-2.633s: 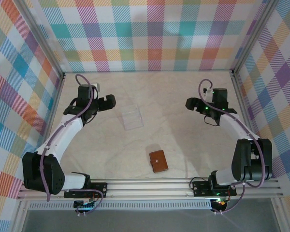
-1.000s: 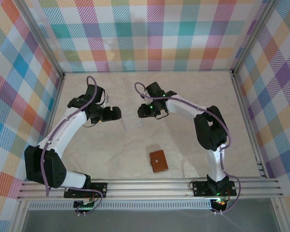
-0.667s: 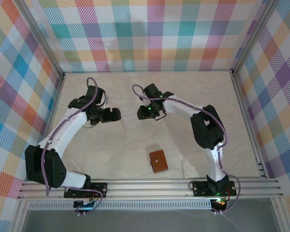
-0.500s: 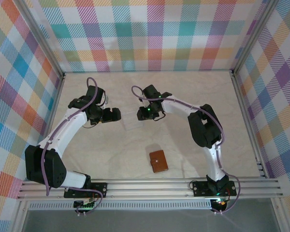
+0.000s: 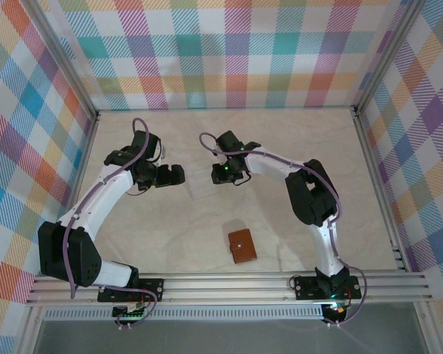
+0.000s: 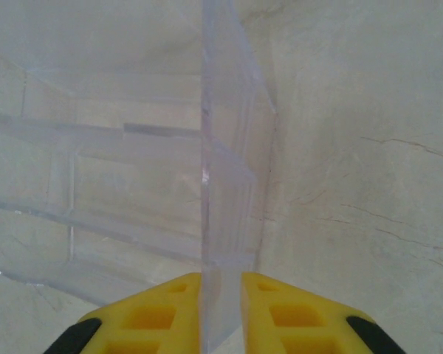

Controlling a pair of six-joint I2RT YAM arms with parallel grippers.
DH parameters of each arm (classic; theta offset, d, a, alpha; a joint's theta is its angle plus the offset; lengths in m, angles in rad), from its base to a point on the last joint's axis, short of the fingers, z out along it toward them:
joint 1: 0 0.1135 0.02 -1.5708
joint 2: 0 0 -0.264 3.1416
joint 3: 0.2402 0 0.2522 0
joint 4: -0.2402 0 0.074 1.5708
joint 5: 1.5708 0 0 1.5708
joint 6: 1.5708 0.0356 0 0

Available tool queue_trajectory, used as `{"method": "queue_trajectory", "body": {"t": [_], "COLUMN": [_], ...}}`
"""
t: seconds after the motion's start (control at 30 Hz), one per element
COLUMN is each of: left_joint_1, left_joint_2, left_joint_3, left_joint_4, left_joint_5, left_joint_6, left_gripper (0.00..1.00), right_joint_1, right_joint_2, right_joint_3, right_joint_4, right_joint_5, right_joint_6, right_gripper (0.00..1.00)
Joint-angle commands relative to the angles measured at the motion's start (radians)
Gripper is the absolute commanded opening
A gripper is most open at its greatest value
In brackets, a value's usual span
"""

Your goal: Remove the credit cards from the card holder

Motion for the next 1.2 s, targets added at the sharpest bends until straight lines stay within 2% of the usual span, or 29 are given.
{"method": "queue_trajectory", "body": {"t": [0.0,0.2,0.67,1.17], "left_joint_1": [-0.005,-0.005,-0.006,-0.013], "left_joint_2": [-0.017,-0.001,0.028,0.016], "left_joint_3": [-0.009,-0.005,-0.005,-0.053], "left_joint_4": [0.003,0.001,0.007,0.071], "left_joint_5": [-0.016,-0.02,0.005,0.052], "left_joint_6": [-0.002,-0.002,-0.02,-0.119], "left_gripper": [0.95,0.94,0.94,0.94], "right_joint_1": [0.006,-0.005,-0.117,-0.183], "right_joint_2": [-0.06,-0.089,-0.174,-0.203], "right_joint_3": [-0.026,-0.038,-0.133,-0.162], "right_joint_4": [-0.021,-0.067,-0.05,-0.046], "right_joint_5": [0.069,0.165,0.187,0.226], "right_joint_6": [-0.001,0.001,0.062,0.12], "right_gripper": [0.18,0.13,0.11,0.11]}}
